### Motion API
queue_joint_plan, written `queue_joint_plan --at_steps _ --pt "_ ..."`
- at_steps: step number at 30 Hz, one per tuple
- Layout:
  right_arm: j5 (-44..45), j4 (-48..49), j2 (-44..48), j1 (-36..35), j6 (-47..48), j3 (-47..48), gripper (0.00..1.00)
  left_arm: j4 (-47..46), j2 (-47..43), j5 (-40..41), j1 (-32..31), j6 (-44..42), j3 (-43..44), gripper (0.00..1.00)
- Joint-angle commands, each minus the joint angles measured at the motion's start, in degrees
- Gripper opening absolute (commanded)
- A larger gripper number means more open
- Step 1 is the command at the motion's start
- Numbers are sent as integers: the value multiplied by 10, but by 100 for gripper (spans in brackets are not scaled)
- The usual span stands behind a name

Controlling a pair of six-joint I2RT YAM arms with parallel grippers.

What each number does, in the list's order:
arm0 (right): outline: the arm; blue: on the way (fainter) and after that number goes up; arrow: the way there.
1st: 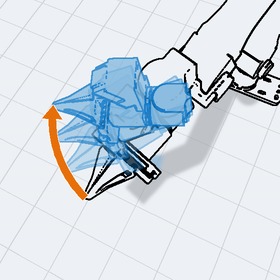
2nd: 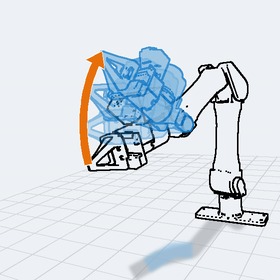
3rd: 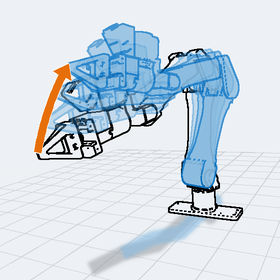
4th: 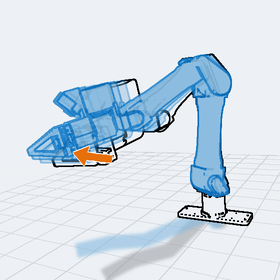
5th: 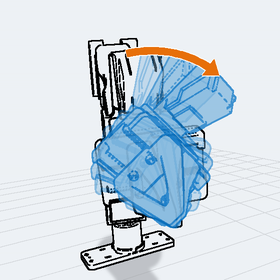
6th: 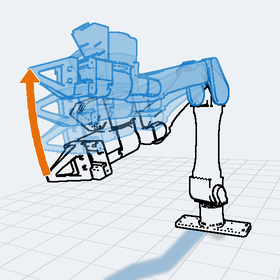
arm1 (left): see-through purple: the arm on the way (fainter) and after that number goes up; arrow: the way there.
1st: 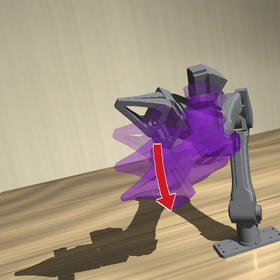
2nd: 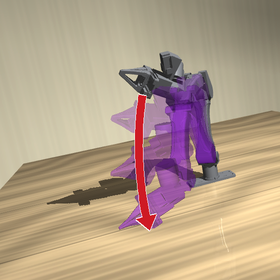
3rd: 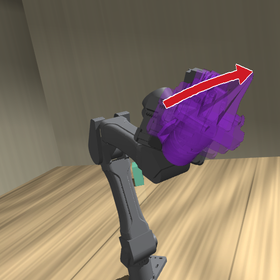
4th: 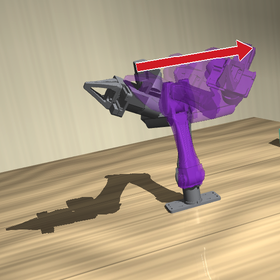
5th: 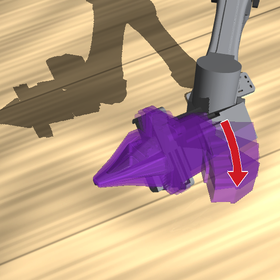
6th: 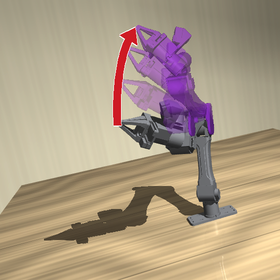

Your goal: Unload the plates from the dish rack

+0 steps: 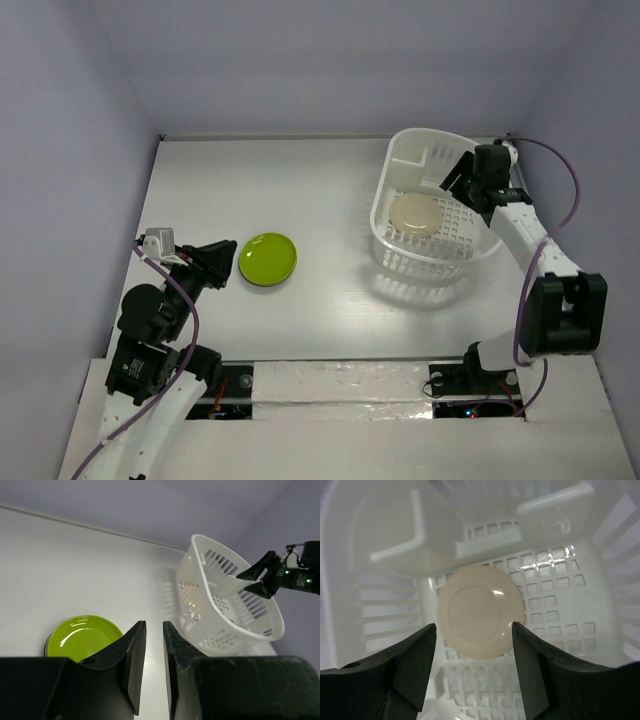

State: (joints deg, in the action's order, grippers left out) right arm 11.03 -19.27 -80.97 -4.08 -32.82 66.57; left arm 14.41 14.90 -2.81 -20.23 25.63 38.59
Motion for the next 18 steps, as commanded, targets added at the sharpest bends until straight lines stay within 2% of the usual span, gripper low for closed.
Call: queue_joint_plan --at_steps 1,4,6,13,18 --pt "-104 -9 -53 44 14 16 69 -26 -3 -8 0 0 -3 18" --pt "-132 -8 -100 56 -2 29 87 -26 0 -10 0 1 -4 18" --pt "-124 -21 -132 56 -16 40 93 -26 3 -11 0 0 -4 18" --pt "-187 -35 -217 62 -39 61 94 -28 19 -16 0 -1 -4 19" --pt "-215 -27 -230 67 -60 62 94 -29 42 -25 0 -2 -1 21"
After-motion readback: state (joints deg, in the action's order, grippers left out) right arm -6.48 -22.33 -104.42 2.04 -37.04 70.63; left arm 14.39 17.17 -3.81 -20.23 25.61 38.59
